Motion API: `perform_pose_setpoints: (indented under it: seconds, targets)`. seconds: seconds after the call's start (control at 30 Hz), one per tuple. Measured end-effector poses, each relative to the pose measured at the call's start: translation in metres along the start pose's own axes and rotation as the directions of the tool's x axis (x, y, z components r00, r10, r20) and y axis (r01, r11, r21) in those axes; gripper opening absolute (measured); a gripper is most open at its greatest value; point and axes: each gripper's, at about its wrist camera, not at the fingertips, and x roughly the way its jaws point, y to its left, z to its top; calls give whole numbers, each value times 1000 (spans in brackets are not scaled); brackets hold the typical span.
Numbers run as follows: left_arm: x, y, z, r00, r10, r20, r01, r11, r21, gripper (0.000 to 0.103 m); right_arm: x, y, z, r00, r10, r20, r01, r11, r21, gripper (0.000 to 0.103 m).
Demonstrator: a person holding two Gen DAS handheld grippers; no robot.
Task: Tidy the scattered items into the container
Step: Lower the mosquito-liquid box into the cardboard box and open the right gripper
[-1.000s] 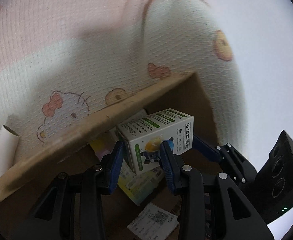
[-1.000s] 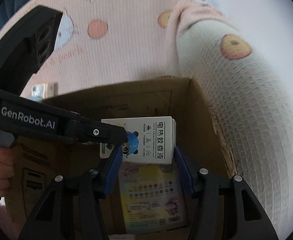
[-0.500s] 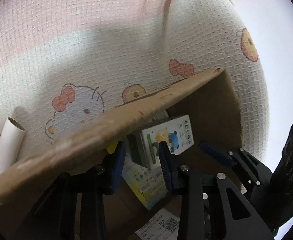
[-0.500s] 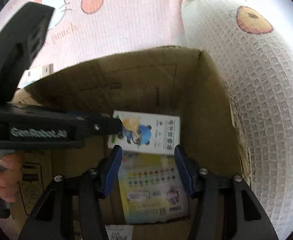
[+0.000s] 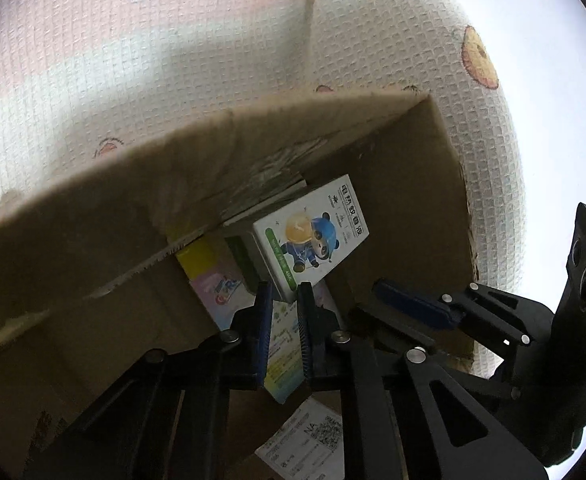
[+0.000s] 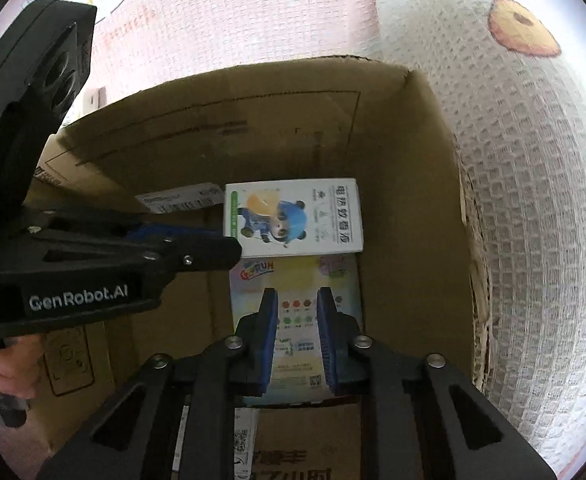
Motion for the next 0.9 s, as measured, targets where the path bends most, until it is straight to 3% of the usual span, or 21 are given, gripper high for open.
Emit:
perform_pose_setpoints:
  seconds: [0.13, 0.33, 0.47, 0.53, 0.63, 0.77, 0.9]
  targets:
    - [-2, -2, 3, 1000, -18, -2, 18, 1000, -7, 14, 9, -4, 9, 998, -59, -16, 60, 998, 15, 17]
    - [3, -5, 4, 1000, -18, 1, 18, 1000, 20, 14, 23, -10, 13, 995, -84, -45, 86, 996, 39, 17]
    - [-1, -5, 1, 1000, 12, 14, -12, 1000, 20, 14, 29, -10, 11, 998, -31, -46, 32, 999, 37, 17]
    - [-8, -9, -3, 999, 20, 30, -20, 999, 28, 14, 28, -9, 8, 998, -41, -47, 43, 998, 40, 17]
    - [-21, -16, -5, 998, -10, 63, 6, 997, 78, 14, 17, -7, 1, 993, -116, -17, 117, 992, 47, 17]
    - [-49, -26, -14, 987, 39, 156, -61, 989, 136, 14, -6, 1, -12, 989, -145, 39, 143, 988, 64, 17]
    - [-72, -28, -30, 984, 31, 176, -59, 986, 157, 26, -29, 15, -25, 981, -166, 97, 158, 984, 85, 17]
